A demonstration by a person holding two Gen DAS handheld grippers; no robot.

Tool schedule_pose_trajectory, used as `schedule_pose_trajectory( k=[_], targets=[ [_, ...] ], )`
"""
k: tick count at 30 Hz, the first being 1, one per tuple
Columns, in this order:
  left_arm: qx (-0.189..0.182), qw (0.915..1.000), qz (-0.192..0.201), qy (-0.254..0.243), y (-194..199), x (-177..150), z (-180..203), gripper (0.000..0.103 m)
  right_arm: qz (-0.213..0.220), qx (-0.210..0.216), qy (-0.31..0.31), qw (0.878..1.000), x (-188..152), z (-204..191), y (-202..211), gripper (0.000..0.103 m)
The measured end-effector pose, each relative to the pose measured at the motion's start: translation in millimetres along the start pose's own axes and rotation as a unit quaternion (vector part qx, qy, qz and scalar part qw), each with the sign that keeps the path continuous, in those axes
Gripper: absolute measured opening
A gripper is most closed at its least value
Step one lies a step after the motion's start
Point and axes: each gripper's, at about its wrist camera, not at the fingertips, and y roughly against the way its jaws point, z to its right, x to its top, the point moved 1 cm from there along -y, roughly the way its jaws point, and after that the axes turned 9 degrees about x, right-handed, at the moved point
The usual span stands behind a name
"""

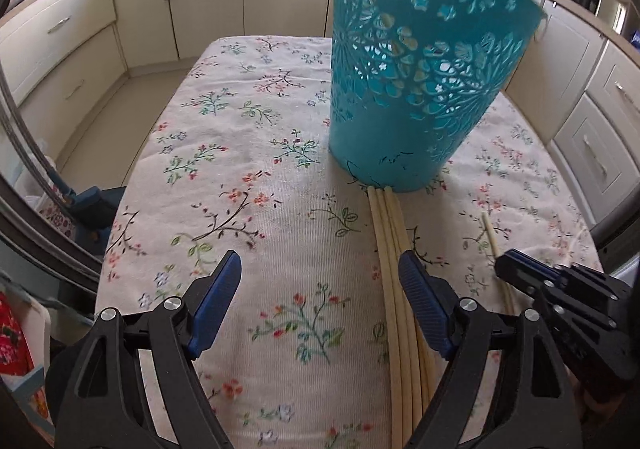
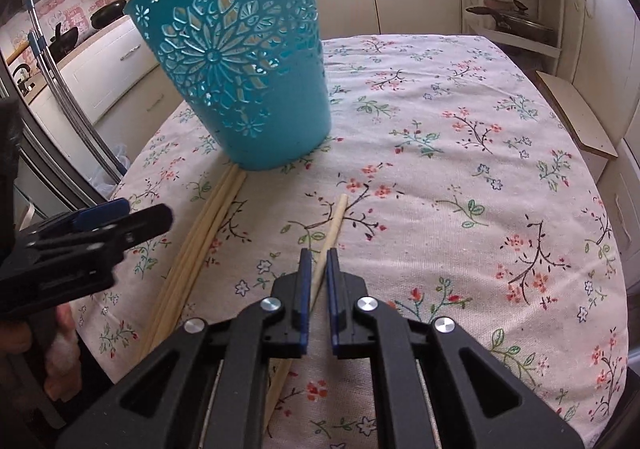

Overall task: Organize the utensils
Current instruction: 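Withdraw the right gripper and reach toward the next loose chopstick, then close the left gripper on a loose wooden chopstick and lift it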

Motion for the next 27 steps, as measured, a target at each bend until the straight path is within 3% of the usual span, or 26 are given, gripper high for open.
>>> schedule_pose_trajectory(
  k=[19,21,24,25,26,27],
  targets=[
    [0.034,0.9989,-0.016,-0.030,-28,14,13,0.074,0.007,0.026,-0.022,0.999,1,8,4,0.008],
    [0.033,0.9988,-0.012,-0.035,-29,17,13,0.068,0.005,0.026,-0.026,0.999,4,7,2,0.012],
    [0.015,0.9990,-0.002,-0.042,-25,19,15,0.038,0.000,0.026,-0.018,1.000,6,2,-3,0.012],
    [0.008,0.9990,-0.002,-0.043,-25,19,15,0.021,-0.003,0.027,-0.012,1.000,7,0,-4,0.012],
    [-0.002,0.9991,-0.004,-0.043,-25,19,14,0.011,-0.007,0.026,-0.004,1.000,7,-3,-4,0.012],
    [-0.008,0.9991,-0.005,-0.041,-25,18,13,0.009,-0.011,0.027,0.002,1.000,7,-4,-5,0.012]
  ],
)
